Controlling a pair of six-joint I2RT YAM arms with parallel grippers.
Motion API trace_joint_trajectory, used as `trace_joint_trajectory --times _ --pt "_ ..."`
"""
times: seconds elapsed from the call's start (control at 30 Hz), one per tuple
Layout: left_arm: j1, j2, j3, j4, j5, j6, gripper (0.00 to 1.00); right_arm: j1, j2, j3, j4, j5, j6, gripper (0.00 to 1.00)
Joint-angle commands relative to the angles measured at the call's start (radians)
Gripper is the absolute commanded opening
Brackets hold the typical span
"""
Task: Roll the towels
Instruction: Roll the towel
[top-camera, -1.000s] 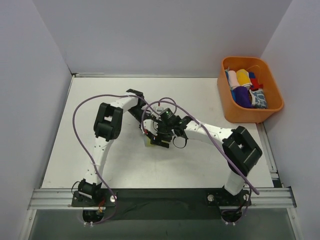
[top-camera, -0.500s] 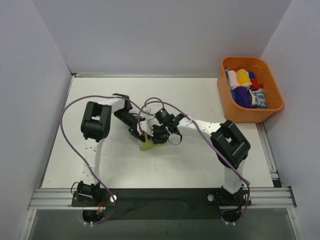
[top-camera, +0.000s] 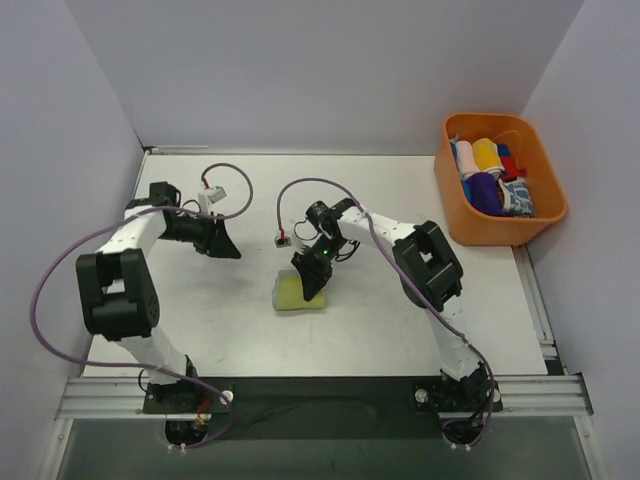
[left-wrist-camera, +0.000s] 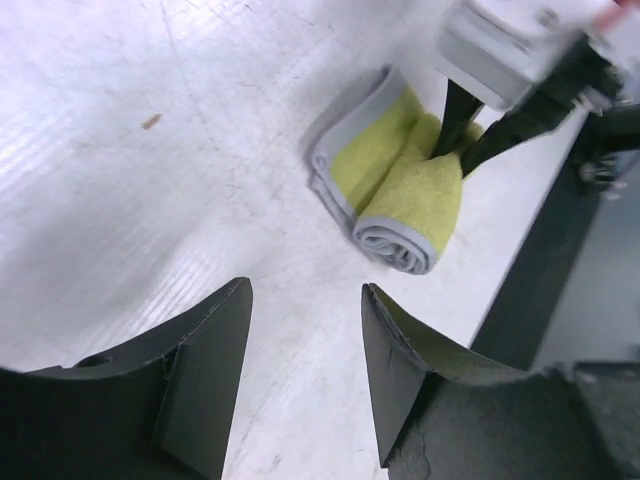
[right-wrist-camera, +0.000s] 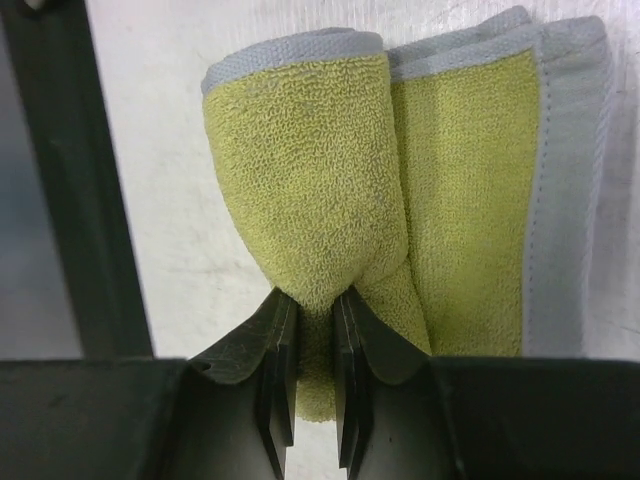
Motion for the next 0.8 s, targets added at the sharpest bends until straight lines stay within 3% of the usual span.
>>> trace_joint_trajectory --times 0.0,0.13,0.3,0.43,0.53,0.77 --pt "-0.009 -0.17 -0.077 0.195 -0.106 -0.015 0.58 -0.041 0.106 0.078 -0.26 -0.186 0.096 0.0" --pt "-0.095 -0.358 -0.27 0.321 -0.243 0.071 0.6 -0.075 0.231 0.167 -0.369 -0.277 0.095 0.0" --pt "-0.328 -0.508 -0.393 0.432 -0.325 0.175 0.66 -0.098 0.336 0.278 -0.441 -0.341 0.09 0.0" --pt "-0.56 -0.565 -0.467 0.539 -0.452 0.288 0.7 -0.118 0.406 0.333 -0.484 -0.386 0.104 0.0" --pt "-0.662 -0.603 -0.539 0.637 -0.518 0.383 0.72 -0.126 0.433 0.347 -0.51 -0.406 0.093 0.0" --pt "-0.788 -0.584 -0.642 0.778 -0.553 0.549 0.72 -0.126 0.454 0.347 -0.544 -0.443 0.07 0.0"
